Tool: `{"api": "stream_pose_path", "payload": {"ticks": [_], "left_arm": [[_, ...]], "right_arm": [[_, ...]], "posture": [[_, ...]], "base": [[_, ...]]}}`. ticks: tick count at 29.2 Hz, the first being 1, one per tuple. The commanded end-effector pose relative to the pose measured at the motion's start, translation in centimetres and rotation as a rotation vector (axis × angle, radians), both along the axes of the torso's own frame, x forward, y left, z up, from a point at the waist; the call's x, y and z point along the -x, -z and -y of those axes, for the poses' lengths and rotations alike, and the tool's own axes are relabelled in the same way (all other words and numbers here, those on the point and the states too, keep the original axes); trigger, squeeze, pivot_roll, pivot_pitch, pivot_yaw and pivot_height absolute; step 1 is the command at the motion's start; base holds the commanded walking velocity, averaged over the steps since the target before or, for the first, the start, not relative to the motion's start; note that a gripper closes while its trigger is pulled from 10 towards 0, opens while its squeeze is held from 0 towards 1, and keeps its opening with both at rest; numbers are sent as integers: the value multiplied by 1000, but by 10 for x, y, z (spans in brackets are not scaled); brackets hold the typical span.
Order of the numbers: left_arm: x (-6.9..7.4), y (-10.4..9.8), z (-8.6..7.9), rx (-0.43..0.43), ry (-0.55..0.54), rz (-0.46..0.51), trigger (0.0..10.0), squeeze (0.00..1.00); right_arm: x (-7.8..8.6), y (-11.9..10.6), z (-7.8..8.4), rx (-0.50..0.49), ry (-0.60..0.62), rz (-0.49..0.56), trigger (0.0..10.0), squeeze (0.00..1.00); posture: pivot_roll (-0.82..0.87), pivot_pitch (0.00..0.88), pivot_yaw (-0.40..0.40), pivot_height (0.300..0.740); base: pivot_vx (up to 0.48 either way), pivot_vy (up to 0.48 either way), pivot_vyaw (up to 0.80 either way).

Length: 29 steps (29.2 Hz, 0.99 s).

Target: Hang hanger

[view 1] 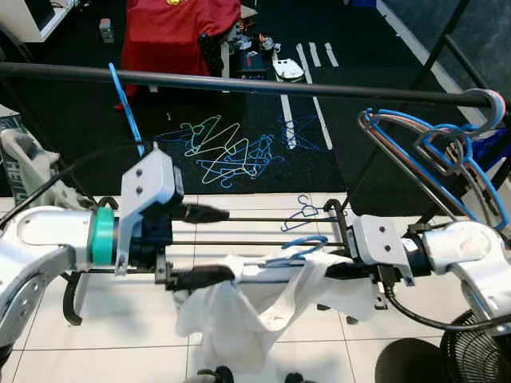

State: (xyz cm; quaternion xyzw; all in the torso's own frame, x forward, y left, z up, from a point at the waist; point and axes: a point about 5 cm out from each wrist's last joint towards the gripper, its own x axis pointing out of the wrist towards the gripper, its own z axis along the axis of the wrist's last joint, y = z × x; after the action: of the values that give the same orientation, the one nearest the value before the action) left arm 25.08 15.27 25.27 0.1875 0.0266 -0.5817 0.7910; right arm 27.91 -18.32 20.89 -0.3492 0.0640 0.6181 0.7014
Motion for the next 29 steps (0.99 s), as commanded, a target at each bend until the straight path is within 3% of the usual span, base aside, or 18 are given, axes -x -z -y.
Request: {"api": "stream_pose_path", "payload": {"ticks": [1, 9, 12, 13, 15, 16, 17, 18, 20, 23, 25, 29], "left_arm": [[4, 10, 3, -35, 20, -18, 10000, 1000], [-2, 16, 6, -70, -20, 71, 10000, 1000], [-6, 14, 10, -10, -61, 41, 10000, 1000], [-10, 15, 11, 39, -110, -17, 10000, 1000], [-11, 21, 12, 26, -120, -70, 10000, 1000], [-8, 35, 12, -70, -106, -82, 10000, 0], [-3, 48, 13, -160, -63, -77, 10000, 0], [-3, 48, 13, -160, -63, -77, 10000, 0], [3, 59, 15, -245, -9, -54, 10000, 0], [2, 58, 15, -262, -3, -23, 10000, 0], [-5, 51, 8, -303, -15, 87, 10000, 0], [-8, 39, 1, -284, -38, 123, 10000, 0]], "right_arm": [[1, 3, 0, 10, -4, 0, 0, 0], [-1, 2, 1, 6, 5, 6, 0, 0], [-2, 1, -1, -2, 5, 11, 0, 0], [-3, 1, -3, -8, 3, 13, 0, 0], [-4, 2, -5, -12, 1, 14, 0, 0], [-5, 3, -8, -16, -5, 16, 0, 0], [-7, 4, -12, -16, -14, 23, 0, 0], [-7, 4, -12, -16, -14, 23, 0, 0], [-11, 6, -18, -16, -23, 33, 0, 0], [-13, 6, -20, -18, -25, 36, 0, 0], [-15, 6, -20, -20, -26, 37, 0, 0], [-15, 7, -18, -18, -24, 32, 0, 0]], "posture": [[-29, 119, 99, 740], [-28, 119, 98, 740], [-24, 119, 98, 740], [-22, 119, 99, 740], [-27, 123, 99, 740], [-25, 123, 100, 740], [-28, 125, 101, 740], [-28, 125, 101, 740], [-25, 124, 100, 740], [-20, 124, 100, 740], [-14, 124, 95, 740], [-11, 126, 92, 740]], "base": [[0, 0, 0], [0, 0, 0], [0, 0, 0], [0, 0, 0], [0, 0, 0], [0, 0, 0], [0, 0, 0], [0, 0, 0], [0, 0, 0], [0, 0, 0], [0, 0, 0], [0, 0, 0]]}}
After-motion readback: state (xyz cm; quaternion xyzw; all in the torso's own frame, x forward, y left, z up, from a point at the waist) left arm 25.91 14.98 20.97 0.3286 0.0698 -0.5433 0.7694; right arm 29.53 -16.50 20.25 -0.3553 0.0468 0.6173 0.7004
